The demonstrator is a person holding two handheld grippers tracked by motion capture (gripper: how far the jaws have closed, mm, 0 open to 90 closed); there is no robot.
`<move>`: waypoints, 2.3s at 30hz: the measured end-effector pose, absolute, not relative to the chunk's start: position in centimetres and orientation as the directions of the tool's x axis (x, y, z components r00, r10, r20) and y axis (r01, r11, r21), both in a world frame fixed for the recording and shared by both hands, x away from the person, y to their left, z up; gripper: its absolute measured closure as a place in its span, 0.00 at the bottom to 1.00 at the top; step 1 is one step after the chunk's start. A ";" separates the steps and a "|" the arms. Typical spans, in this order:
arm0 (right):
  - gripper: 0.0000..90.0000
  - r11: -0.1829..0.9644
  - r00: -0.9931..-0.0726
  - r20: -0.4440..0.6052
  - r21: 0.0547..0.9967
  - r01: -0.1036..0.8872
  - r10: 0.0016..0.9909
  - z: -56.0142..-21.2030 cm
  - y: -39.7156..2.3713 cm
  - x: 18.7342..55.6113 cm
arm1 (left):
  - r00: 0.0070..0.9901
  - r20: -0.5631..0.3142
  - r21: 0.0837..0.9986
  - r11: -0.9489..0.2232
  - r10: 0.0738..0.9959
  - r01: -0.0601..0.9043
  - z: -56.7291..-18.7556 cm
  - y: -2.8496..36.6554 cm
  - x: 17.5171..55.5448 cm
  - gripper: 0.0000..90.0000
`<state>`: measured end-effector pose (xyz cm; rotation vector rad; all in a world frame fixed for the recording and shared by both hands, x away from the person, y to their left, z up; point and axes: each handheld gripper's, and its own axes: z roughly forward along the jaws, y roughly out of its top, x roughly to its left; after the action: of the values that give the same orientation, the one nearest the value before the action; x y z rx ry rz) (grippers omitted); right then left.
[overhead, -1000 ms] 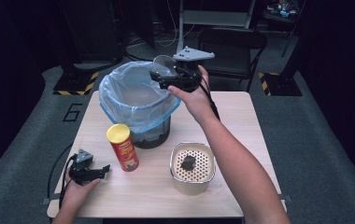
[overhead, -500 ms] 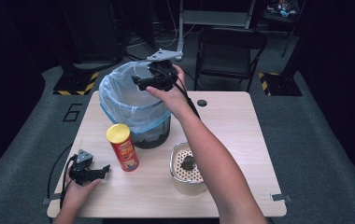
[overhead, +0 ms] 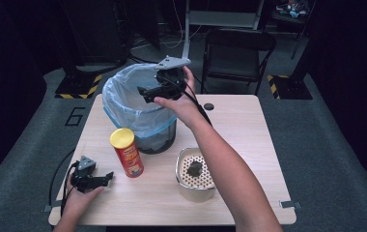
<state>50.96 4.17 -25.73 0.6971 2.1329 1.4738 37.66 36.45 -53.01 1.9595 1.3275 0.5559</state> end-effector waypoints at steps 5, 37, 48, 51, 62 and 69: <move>0.10 0.297 -0.774 -0.093 0.946 0.127 0.627 -25.7 0.9 49.6 | 0.398 -0.043 0.737 -0.239 0.916 0.632 -52.7 36.8 37.7 0.24; 0.31 0.216 -0.646 -0.038 0.956 0.199 0.762 -35.7 -16.7 41.2 | 0.521 -0.136 0.815 -0.203 0.843 0.542 -48.4 34.7 36.0 0.16; 0.31 0.208 -0.600 -0.039 0.954 0.215 0.799 -37.3 -19.7 38.9 | 0.603 -0.138 0.838 -0.232 0.785 0.494 -46.9 32.9 35.3 0.16; 0.31 0.207 -0.590 -0.031 0.950 0.233 0.807 -37.8 -20.1 38.6 | 0.613 -0.140 0.839 -0.235 0.778 0.490 -46.8 32.5 35.4 0.16; 0.31 0.214 -0.541 -0.044 0.943 0.255 0.840 -39.5 -21.6 38.4 | 0.631 -0.140 0.836 -0.251 0.763 0.488 -47.6 30.4 37.0 0.16; 0.31 0.201 -0.510 -0.034 0.940 0.275 0.860 -40.1 -22.4 37.9 | 0.637 -0.112 0.848 -0.261 0.763 0.462 -47.8 29.4 38.6 0.17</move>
<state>37.91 -22.43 -40.13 1.0538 1.9034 1.3093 38.58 29.43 -47.82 1.9102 0.9687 0.3997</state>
